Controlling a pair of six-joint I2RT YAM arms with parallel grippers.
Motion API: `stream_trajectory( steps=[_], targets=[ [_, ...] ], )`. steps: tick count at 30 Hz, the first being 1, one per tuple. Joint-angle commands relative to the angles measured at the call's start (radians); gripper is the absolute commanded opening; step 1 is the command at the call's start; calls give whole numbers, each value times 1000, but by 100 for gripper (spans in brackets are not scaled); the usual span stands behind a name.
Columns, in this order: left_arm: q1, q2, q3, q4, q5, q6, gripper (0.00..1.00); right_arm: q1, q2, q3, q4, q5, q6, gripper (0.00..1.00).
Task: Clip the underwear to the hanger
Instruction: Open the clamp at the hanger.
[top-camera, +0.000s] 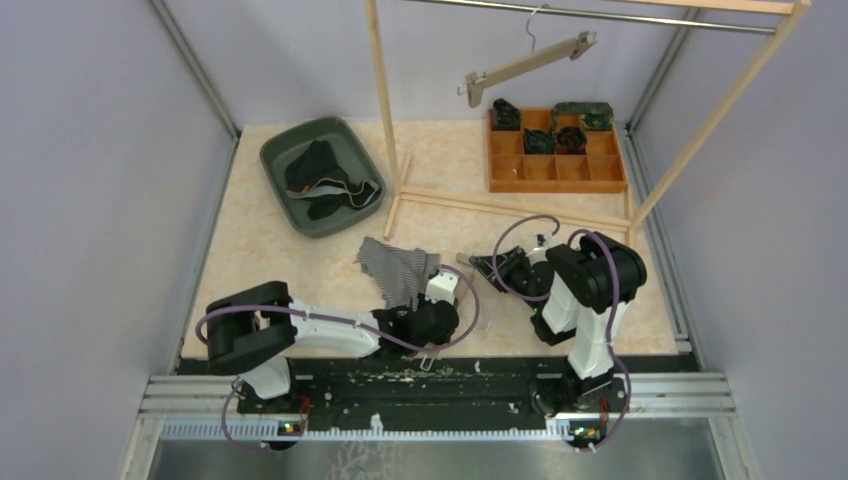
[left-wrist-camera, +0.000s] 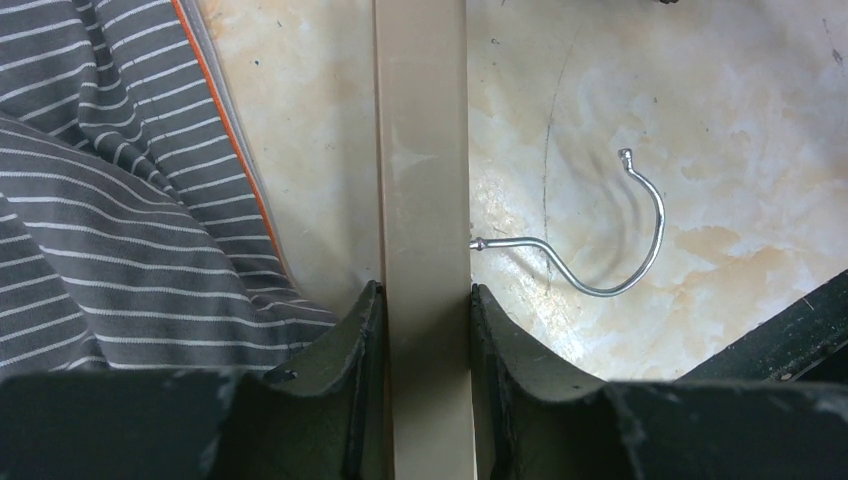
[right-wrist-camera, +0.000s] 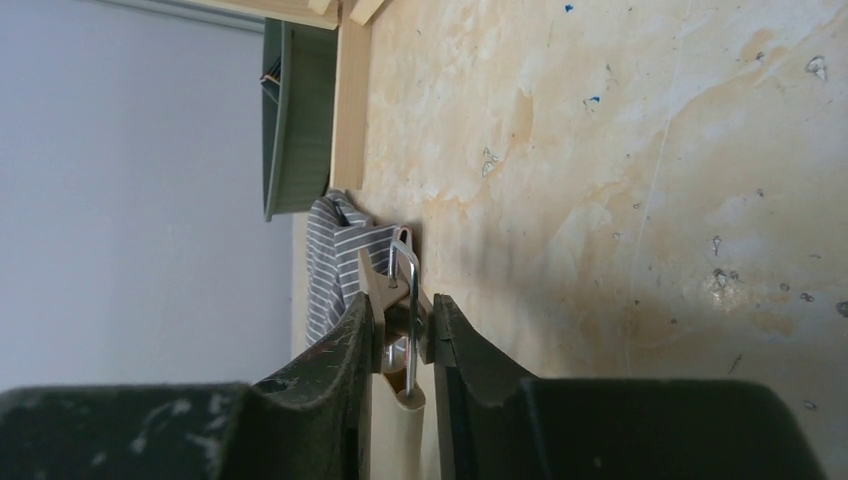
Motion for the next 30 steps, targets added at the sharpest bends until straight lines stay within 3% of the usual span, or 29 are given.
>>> stream_trajectory(
  steps=[1, 6, 12, 30],
  targets=[
    [7, -12, 25, 6, -36, 4, 0, -16, -14, -4, 200, 2, -39, 26],
    [11, -13, 23, 2, -36, -1, 0, -17, -14, -4, 200, 1, -38, 36],
    [17, -18, 21, -6, -38, -5, 0, -18, -16, -4, 200, 1, -39, 41],
    [19, -2, 33, 4, -20, 2, 0, -18, -3, 8, 200, -19, -39, 40]
  ],
)
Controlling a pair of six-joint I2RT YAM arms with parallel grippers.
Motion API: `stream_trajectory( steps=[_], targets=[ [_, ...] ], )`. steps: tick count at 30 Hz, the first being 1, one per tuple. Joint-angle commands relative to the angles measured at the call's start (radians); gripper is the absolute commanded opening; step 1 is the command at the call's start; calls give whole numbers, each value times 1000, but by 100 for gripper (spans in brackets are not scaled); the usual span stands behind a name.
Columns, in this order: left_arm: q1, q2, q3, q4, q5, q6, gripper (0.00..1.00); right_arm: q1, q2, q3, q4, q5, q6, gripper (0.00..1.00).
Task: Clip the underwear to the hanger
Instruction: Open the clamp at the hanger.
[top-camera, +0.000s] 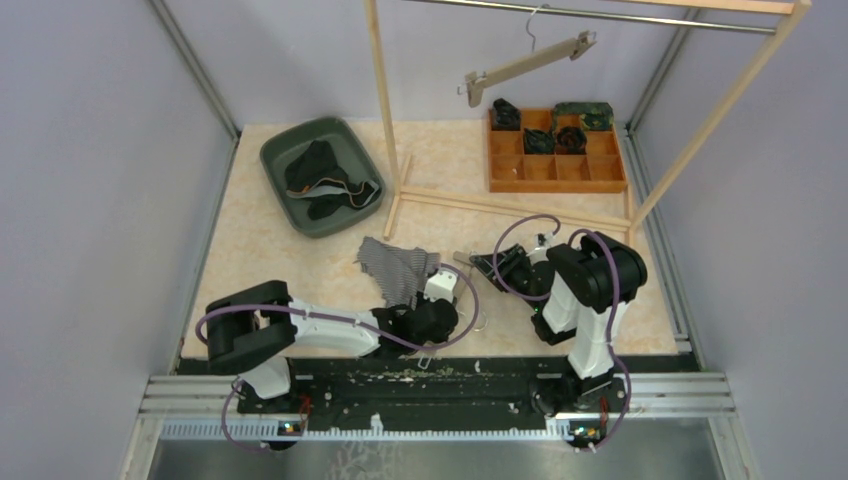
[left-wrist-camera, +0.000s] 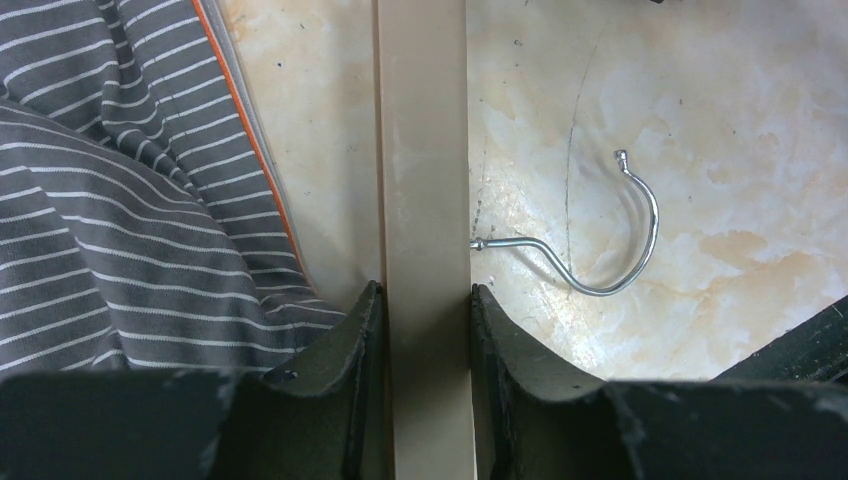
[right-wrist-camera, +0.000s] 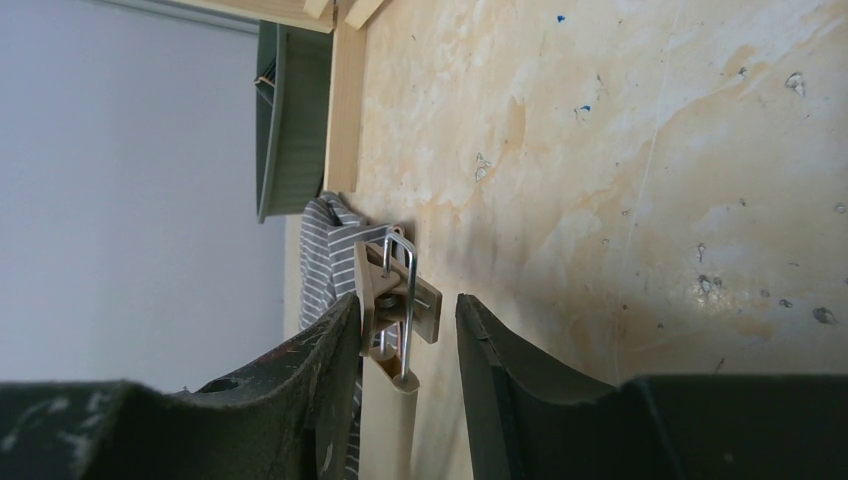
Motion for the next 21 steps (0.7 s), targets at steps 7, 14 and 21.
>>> stream_trajectory(
  steps=[7, 14, 21],
  targets=[
    [5, 12, 42, 21, -2, -1, 0, -8, 2, 15, 202, -20, -20, 40],
    [5, 22, 50, 19, 0, 1, 0, -8, 5, 18, 201, -22, -18, 39],
    [5, 17, 47, 14, -3, -1, 0, -8, 4, 9, 201, -4, -12, 0]
  ],
)
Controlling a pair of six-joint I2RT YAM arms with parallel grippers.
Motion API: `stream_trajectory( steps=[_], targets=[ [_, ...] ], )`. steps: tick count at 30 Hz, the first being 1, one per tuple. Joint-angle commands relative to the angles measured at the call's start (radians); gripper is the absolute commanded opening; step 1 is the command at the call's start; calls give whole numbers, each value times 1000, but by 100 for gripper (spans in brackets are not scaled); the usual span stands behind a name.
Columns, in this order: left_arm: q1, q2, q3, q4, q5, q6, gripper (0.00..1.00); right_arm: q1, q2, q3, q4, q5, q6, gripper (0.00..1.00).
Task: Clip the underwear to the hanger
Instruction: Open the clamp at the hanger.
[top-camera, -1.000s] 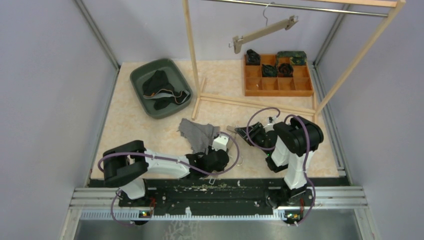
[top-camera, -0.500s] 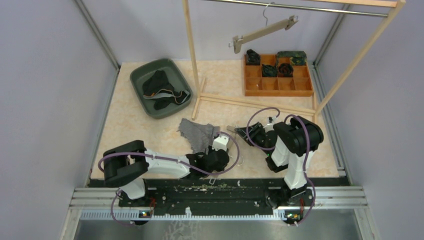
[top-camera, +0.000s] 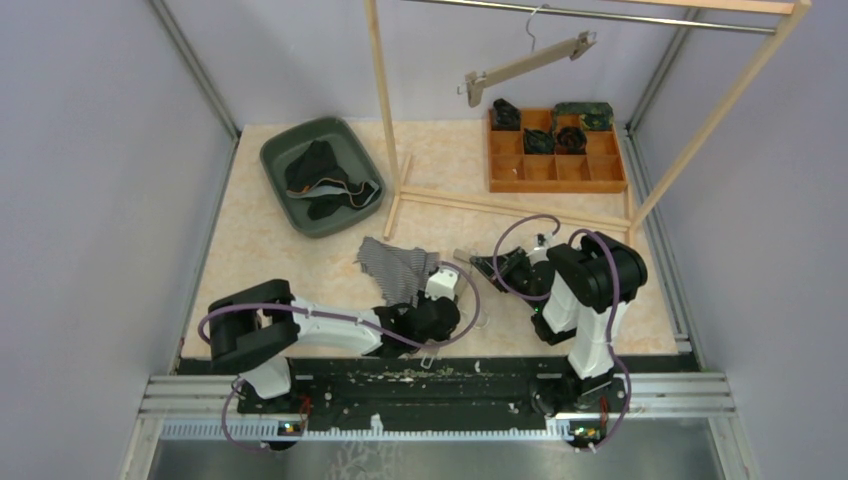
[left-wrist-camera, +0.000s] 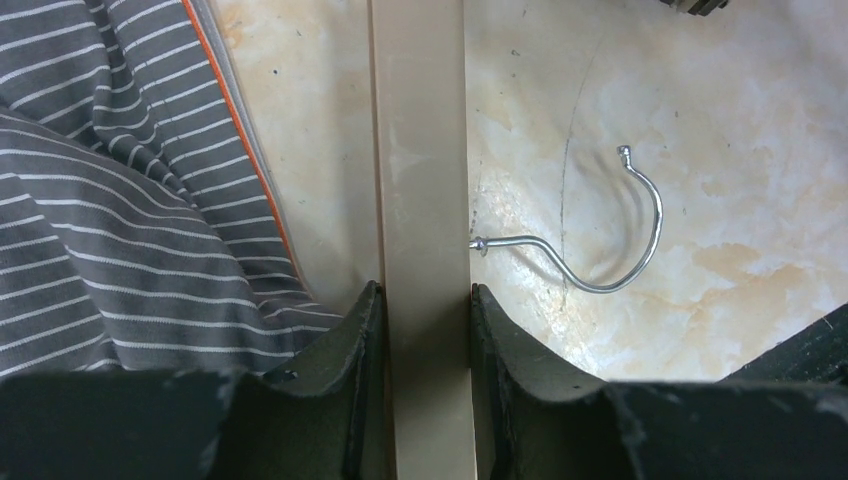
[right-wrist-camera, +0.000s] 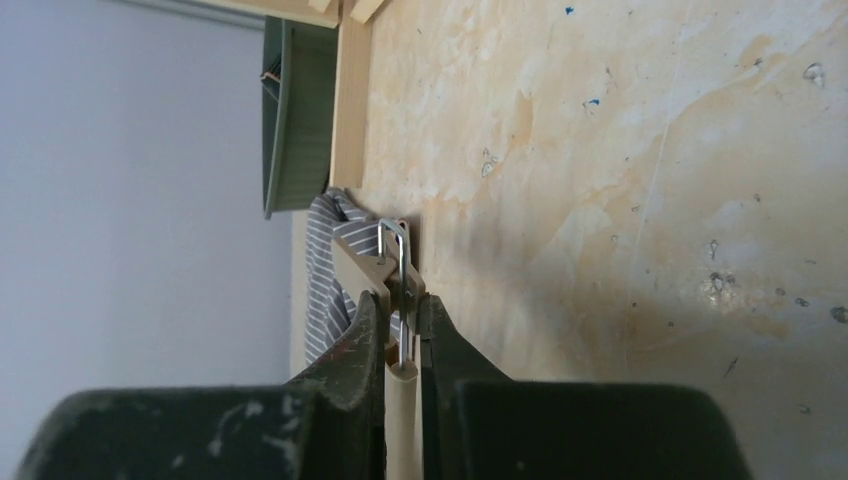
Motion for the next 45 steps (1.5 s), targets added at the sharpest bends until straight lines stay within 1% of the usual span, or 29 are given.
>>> stream_trajectory(
  steps=[1, 12, 16, 18, 19, 20, 21, 22, 23, 24, 28, 32, 34, 36, 40, 45],
  targets=[
    [5, 4, 28, 18, -6, 0, 0, -8, 3, 6, 201, 18, -19, 0],
    [4, 4, 32, 13, -7, -1, 0, -8, -9, -5, 200, 30, -21, 0],
    [4, 3, 36, 4, -11, -8, 6, -8, -15, -9, 201, 32, -24, 0],
    [4, 2, 37, 1, -13, -9, 13, -8, -19, -10, 200, 33, -27, 0],
    [4, 2, 38, -5, -16, -10, 25, -8, -19, -11, 201, 34, -26, 0],
    [4, 3, 42, -15, -23, -15, 40, -8, -20, -12, 201, 33, -27, 0],
    [4, 1, 44, -24, -29, -21, 52, -8, -20, -13, 201, 34, -27, 0],
    [5, -5, 44, -36, -38, -26, 61, -8, -22, -14, 201, 34, -28, 0],
    [4, -12, 43, -44, -47, -30, 66, -9, -24, -15, 201, 34, -30, 0],
    [5, -24, 41, -52, -57, -31, 69, -9, -25, -16, 201, 34, -32, 0],
    [6, -101, 34, -65, -83, -16, 71, -15, -27, -20, 200, 23, -37, 0],
    [9, -215, 27, -76, -140, 13, 74, -21, -39, -33, 201, 9, -47, 0],
    [27, -263, 21, -70, -161, 35, 75, -24, -50, -38, 201, 1, -50, 0],
    [60, -296, 19, -63, -146, 62, 75, -26, -59, -40, 201, -5, -53, 0],
    [145, -310, 21, -45, -90, 108, 75, -26, -62, -40, 201, -13, -51, 0],
    [228, -251, 23, -10, -27, 132, 74, -26, -63, -40, 201, -19, -50, 0]
  ],
)
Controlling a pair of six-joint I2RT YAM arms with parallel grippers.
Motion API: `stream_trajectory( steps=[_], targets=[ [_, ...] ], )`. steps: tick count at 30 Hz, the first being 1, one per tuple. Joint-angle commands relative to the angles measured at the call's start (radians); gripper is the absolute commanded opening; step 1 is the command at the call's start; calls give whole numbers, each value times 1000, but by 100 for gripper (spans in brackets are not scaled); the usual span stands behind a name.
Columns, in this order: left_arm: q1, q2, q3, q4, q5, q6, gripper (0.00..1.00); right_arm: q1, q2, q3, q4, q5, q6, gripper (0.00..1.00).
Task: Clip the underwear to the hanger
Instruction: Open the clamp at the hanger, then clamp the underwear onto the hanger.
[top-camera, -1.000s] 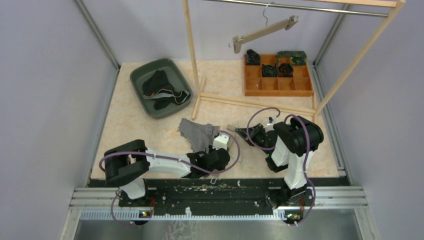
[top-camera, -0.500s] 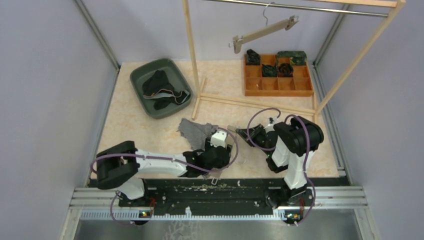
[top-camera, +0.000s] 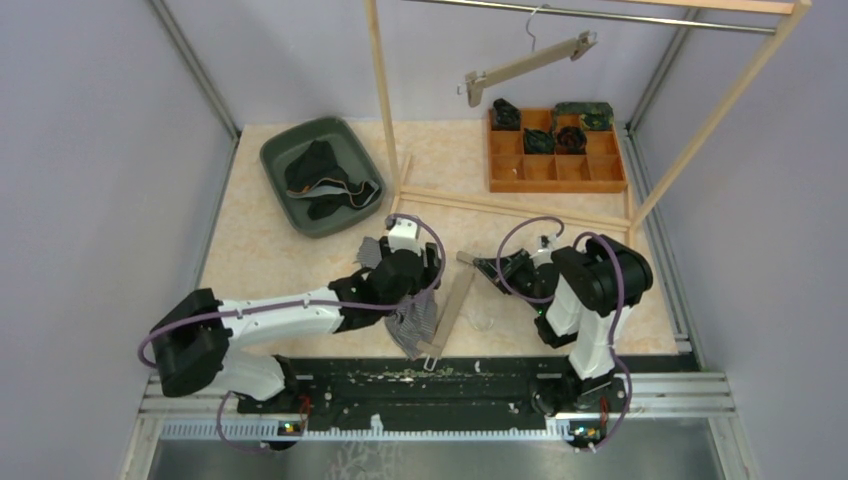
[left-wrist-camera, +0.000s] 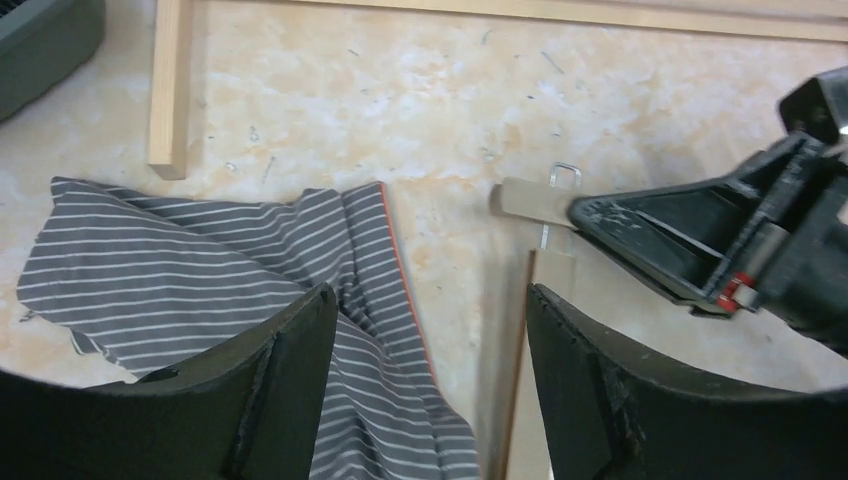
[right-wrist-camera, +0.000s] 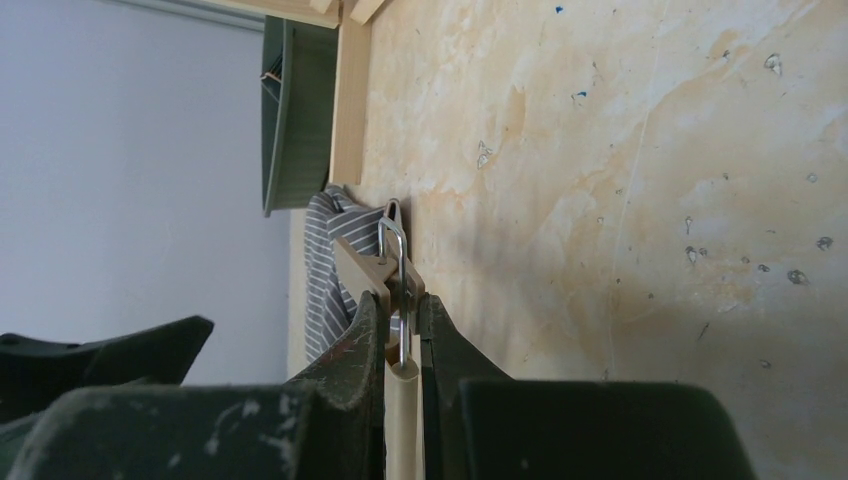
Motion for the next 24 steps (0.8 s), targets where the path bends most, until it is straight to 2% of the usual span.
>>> stream_trajectory(
  steps=[1, 9, 24],
  targets=[
    [59, 59, 4, 42, 66, 46, 74, -9, -29, -6, 202, -15, -43, 0],
    [158, 165, 13, 102, 120, 58, 70, -14, -49, -13, 202, -22, -39, 0],
    [208, 417, 163, 99, 95, 118, 67, -31, -45, -17, 202, -40, -40, 0]
  ],
)
